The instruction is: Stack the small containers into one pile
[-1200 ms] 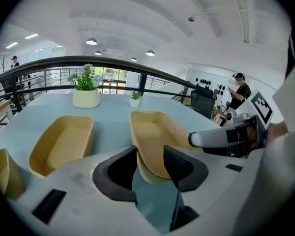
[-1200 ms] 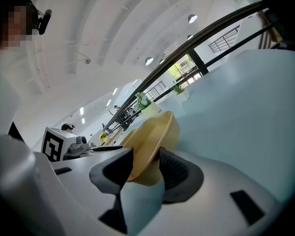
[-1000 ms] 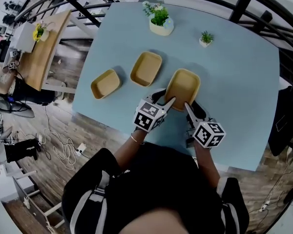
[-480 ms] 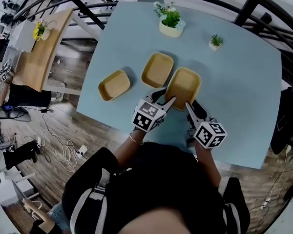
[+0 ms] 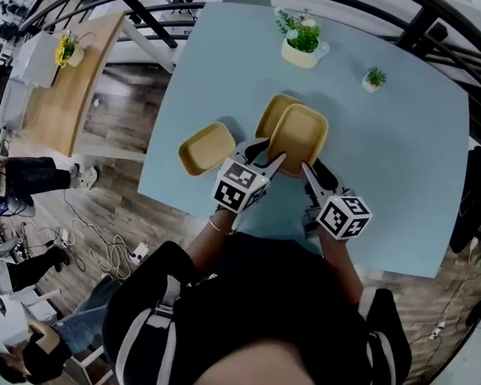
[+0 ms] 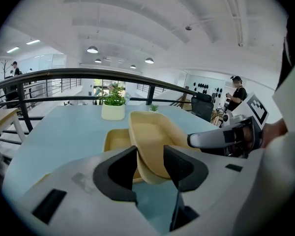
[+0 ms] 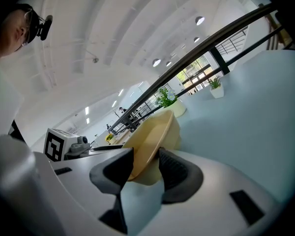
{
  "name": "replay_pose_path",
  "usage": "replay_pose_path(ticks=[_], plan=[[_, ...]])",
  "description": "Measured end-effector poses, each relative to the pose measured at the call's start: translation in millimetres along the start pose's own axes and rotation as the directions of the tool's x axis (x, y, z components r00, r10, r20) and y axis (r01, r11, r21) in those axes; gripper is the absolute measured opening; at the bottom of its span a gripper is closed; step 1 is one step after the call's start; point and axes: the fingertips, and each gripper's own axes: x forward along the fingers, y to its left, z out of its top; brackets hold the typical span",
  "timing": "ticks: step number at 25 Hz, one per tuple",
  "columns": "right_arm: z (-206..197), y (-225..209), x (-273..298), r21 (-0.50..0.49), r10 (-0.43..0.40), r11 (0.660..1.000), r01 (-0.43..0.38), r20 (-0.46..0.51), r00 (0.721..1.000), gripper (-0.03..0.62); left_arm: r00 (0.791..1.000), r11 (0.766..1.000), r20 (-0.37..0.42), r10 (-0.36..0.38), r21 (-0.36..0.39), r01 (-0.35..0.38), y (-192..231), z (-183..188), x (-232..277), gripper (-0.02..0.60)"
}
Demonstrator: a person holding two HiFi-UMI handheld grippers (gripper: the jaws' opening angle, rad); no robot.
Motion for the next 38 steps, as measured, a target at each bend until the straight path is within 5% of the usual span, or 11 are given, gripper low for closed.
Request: replay_pose_path(ticks=[13,38], plan=[[3,10,47,0.007,-0.045,0.999,0.045,0.016,0.999,0.169,1.000,1.000,0.006,-0.022,0.002,0.022,49,2,1,0.167],[-7,-6,73,0.003,-0.083,0.996,0.084,-0.057,0.995,0.170,0.999,1.000,-0.037,-0.015,-0.010,0.015,71,-12,19,0.169]])
